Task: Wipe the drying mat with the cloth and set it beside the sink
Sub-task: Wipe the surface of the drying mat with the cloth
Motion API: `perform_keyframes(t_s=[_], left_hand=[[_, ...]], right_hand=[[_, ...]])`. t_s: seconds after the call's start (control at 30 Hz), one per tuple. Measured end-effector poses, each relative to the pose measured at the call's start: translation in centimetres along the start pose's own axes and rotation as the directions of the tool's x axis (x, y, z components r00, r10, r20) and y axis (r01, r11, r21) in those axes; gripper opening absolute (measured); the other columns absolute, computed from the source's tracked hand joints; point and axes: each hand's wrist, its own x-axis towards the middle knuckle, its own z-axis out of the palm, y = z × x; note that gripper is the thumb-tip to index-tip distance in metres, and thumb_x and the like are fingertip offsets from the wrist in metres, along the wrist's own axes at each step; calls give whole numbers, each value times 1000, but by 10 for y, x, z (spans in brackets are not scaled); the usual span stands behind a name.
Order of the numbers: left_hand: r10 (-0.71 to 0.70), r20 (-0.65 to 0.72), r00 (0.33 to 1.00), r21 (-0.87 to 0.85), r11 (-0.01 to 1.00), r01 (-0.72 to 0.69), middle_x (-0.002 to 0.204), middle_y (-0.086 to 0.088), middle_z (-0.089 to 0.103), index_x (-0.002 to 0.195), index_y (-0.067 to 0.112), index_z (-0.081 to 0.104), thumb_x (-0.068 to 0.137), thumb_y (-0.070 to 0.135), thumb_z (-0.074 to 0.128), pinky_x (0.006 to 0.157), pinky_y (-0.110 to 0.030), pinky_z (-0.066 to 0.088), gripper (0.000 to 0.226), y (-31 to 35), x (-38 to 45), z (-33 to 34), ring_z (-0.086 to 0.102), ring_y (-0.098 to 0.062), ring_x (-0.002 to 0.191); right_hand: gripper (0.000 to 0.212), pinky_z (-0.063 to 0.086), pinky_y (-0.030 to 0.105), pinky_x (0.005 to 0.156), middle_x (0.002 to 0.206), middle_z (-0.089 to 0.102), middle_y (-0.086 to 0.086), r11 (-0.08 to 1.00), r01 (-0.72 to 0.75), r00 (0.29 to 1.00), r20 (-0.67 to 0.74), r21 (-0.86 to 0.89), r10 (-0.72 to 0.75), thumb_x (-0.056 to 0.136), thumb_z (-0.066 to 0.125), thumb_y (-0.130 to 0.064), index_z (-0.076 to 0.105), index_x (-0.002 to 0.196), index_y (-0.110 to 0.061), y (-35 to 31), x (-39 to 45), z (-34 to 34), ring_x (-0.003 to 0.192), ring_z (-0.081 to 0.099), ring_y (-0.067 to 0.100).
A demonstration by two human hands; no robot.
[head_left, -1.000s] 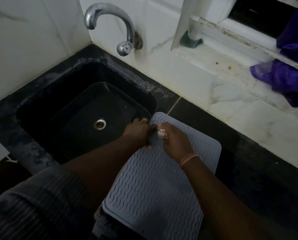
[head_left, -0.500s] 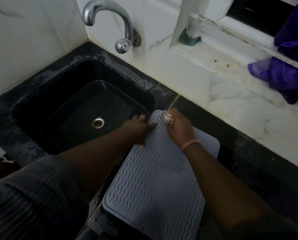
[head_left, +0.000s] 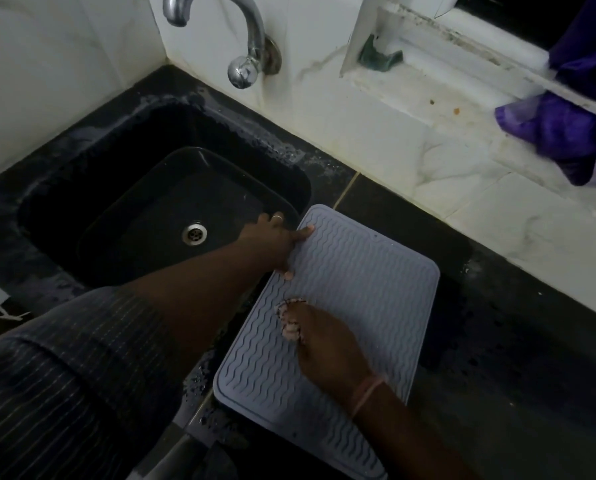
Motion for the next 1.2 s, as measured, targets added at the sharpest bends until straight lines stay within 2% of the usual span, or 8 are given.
perform_keyframes(t_s=[0.1, 0.2, 0.33, 0.67, 0.87, 0.97, 1.1, 1.2], left_hand=[[-4, -23, 1000, 6, 1000, 4, 167, -22, 12, 158, 55, -3, 81, 63, 75, 115, -62, 33, 110, 2, 1, 2, 18, -46, 151], [-16, -21, 1000, -10, 1000, 16, 167, -22, 12, 158, 55, -3, 78, 61, 78, 113, -61, 33, 114, 4, 2, 3, 19, -46, 150], [-17, -23, 1000, -2, 1000, 17, 166, -22, 14, 159, 54, 1, 78, 60, 79, 114, -62, 32, 113, 5, 1, 2, 18, -46, 151], [15, -33, 999, 5, 1000, -14, 164, -22, 19, 159, 54, -1, 83, 64, 73, 113, -59, 33, 106, 1, -1, 2, 23, -44, 149], [-3, -97, 995, 48, 999, 8, 163, -20, 21, 161, 46, 10, 84, 57, 74, 111, -58, 35, 101, 10, -15, 0, 25, -43, 147], [22, -280, 960, 30, 999, -15, 149, -15, 40, 155, 37, 37, 93, 43, 66, 100, -49, 44, 68, 13, -37, 12, 40, -37, 133], [-11, -424, 906, -132, 990, -50, 129, -4, 55, 137, 38, 62, 98, 30, 60, 88, -40, 50, 39, 3, -79, 46, 48, -26, 115], [-20, -277, 961, -74, 997, -1, 143, -10, 46, 149, 47, 46, 99, 41, 60, 97, -42, 47, 53, 1, -104, 67, 43, -29, 125]], right_hand=[[21, 55, 29, 87, 106, 69, -9, 991, -115, 993, -20, 62, 116, 100, 57, -13, 63, 116, -26, 1, 25, -24, 97, 64, 5], [10, 54, 26, 77, 95, 63, -10, 976, -218, 957, -202, -21, 210, 102, 58, -21, 57, 108, -29, 22, 74, -56, 88, 61, 1], [20, 56, 42, 90, 106, 69, 3, 946, -276, 950, -200, -170, 241, 97, 60, -14, 59, 116, -20, 45, 114, -59, 100, 66, 22], [38, 57, 41, 92, 115, 71, 6, 994, -47, 996, -76, -103, 40, 90, 55, -5, 65, 126, -9, -6, -8, 13, 101, 68, 20], [34, 52, 16, 92, 112, 73, -2, 997, -66, 996, 71, 46, 62, 88, 60, 4, 68, 117, -12, -25, -28, 6, 98, 67, 5], [20, 43, 8, 71, 90, 64, -13, 990, -138, 988, -76, -1, 137, 94, 60, -2, 60, 102, -20, -12, 10, -25, 79, 58, 1], [24, 55, 34, 80, 101, 67, 0, 972, -210, 966, -177, -105, 189, 94, 62, -7, 56, 113, -20, 12, 53, -41, 93, 66, 18], [30, 56, 38, 86, 106, 67, 6, 963, -184, 978, -131, -196, 160, 92, 63, -6, 57, 120, -16, 17, 57, -26, 100, 66, 25]])
